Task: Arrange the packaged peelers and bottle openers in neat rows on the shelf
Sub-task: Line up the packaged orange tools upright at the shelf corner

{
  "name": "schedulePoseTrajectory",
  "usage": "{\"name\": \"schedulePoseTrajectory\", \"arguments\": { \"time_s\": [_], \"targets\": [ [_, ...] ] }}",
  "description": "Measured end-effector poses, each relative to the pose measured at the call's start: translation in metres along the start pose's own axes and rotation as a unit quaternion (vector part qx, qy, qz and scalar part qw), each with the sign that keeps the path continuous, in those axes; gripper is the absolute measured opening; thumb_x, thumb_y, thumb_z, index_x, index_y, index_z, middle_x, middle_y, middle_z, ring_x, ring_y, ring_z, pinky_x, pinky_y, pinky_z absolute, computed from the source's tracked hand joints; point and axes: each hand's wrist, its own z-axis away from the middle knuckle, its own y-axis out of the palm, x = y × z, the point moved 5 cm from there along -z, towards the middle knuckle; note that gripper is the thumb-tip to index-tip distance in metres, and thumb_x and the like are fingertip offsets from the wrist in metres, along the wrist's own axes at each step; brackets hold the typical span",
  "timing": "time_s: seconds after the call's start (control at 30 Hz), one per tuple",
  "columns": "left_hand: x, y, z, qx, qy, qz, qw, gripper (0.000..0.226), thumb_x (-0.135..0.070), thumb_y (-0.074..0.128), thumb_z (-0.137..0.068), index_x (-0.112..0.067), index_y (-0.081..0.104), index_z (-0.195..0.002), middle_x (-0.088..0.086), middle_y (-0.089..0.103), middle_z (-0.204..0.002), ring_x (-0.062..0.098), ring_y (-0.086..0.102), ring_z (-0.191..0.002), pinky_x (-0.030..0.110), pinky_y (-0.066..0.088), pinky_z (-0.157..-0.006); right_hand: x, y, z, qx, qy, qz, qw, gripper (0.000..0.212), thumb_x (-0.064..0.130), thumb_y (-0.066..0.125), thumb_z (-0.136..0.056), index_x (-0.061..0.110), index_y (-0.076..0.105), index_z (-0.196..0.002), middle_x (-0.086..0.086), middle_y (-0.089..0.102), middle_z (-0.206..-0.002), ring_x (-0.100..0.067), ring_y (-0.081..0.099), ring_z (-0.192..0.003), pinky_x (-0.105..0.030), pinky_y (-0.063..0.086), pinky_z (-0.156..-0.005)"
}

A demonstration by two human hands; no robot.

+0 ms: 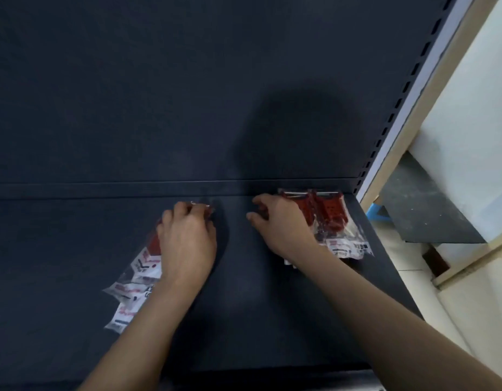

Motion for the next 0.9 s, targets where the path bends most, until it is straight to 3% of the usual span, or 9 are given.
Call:
{"name": "schedulePoseTrajectory", "arguments": {
  "time_s": [0.13,0.23,0.33,0.4,0.53,0.6,0.73,0.9],
  "targets": [
    [0.046,-0.012,0.004,0.032,-0.07,-0.034,0.996,0.032,-0.028,0.054,-0.09,-0.008,0.06,-0.115,0.018,0.053,-0.115,0.038,0.043,-0.105,0.045,0.036,-0.087,0.038,0.042,-0.002,0.07,-0.014,-0.033,0.997,0.033,0.034,0.062,-0.087,0.009,0.062,-0.108,-0.013,0.066,-0.106,-0.03,0.059,-0.101,-0.038,0.047,-0.087],
    [0.062,-0.016,0.007,0.07,-0.063,0.012,0.995,0.035,-0.033,0.056,-0.09,-0.011,0.059,-0.118,0.015,0.055,-0.113,0.036,0.047,-0.106,0.043,0.039,-0.089,0.057,0.064,-0.007,0.107,-0.001,-0.057,0.993,0.034,0.04,0.059,-0.088,0.011,0.06,-0.105,-0.01,0.067,-0.105,-0.028,0.06,-0.1,-0.035,0.048,-0.085],
    [0.066,-0.019,0.01,0.084,-0.02,0.103,0.991,0.027,-0.025,0.059,-0.089,-0.015,0.063,-0.113,0.008,0.06,-0.108,0.029,0.053,-0.101,0.04,0.043,-0.089,0.069,0.076,-0.013,0.11,0.039,-0.082,0.99,0.042,0.046,0.055,-0.088,0.008,0.058,-0.105,-0.011,0.066,-0.107,-0.028,0.06,-0.1,-0.03,0.046,-0.081],
    [0.065,-0.021,0.013,0.086,0.01,0.167,0.982,0.019,-0.015,0.058,-0.088,-0.019,0.068,-0.105,-0.001,0.062,-0.097,0.02,0.056,-0.093,0.029,0.043,-0.083,0.072,0.079,-0.016,0.102,0.065,-0.091,0.988,0.049,0.05,0.054,-0.087,0.006,0.057,-0.107,-0.01,0.065,-0.108,-0.027,0.06,-0.1,-0.026,0.042,-0.074],
    [0.078,-0.024,0.011,0.047,-0.032,0.209,0.976,0.017,-0.007,0.055,-0.089,-0.015,0.069,-0.095,0.0,0.059,-0.093,0.015,0.057,-0.082,0.015,0.034,-0.068,0.071,0.079,-0.019,0.102,0.101,-0.096,0.985,0.043,0.04,0.066,-0.081,0.005,0.056,-0.103,-0.009,0.063,-0.105,-0.024,0.06,-0.093,-0.023,0.039,-0.068],
    [0.081,-0.021,0.009,0.046,-0.04,0.178,0.982,0.013,-0.015,0.058,-0.089,-0.013,0.067,-0.098,0.002,0.055,-0.095,0.019,0.057,-0.086,0.018,0.034,-0.072,0.069,0.075,-0.02,0.097,0.123,-0.104,0.982,0.037,0.035,0.067,-0.077,0.006,0.058,-0.097,-0.007,0.064,-0.097,-0.02,0.061,-0.082,-0.022,0.039,-0.058],
    [0.07,-0.008,0.008,0.111,-0.018,0.091,0.989,0.039,-0.042,0.064,-0.083,-0.012,0.063,-0.107,0.009,0.054,-0.103,0.028,0.052,-0.1,0.037,0.045,-0.087,0.061,0.062,-0.021,0.066,0.14,-0.114,0.981,0.03,0.035,0.07,-0.075,0.007,0.06,-0.08,-0.005,0.064,-0.078,-0.013,0.058,-0.062,-0.021,0.038,-0.044],
    [0.061,-0.009,0.003,0.093,0.0,0.051,0.994,0.032,-0.034,0.058,-0.089,-0.008,0.061,-0.107,0.013,0.055,-0.108,0.032,0.051,-0.102,0.04,0.045,-0.086,0.044,0.039,-0.017,0.027,0.151,-0.107,0.982,0.051,0.05,0.069,-0.076,0.006,0.055,-0.1,-0.006,0.063,-0.092,-0.012,0.057,-0.068,-0.019,0.036,-0.044]
  ]
}}
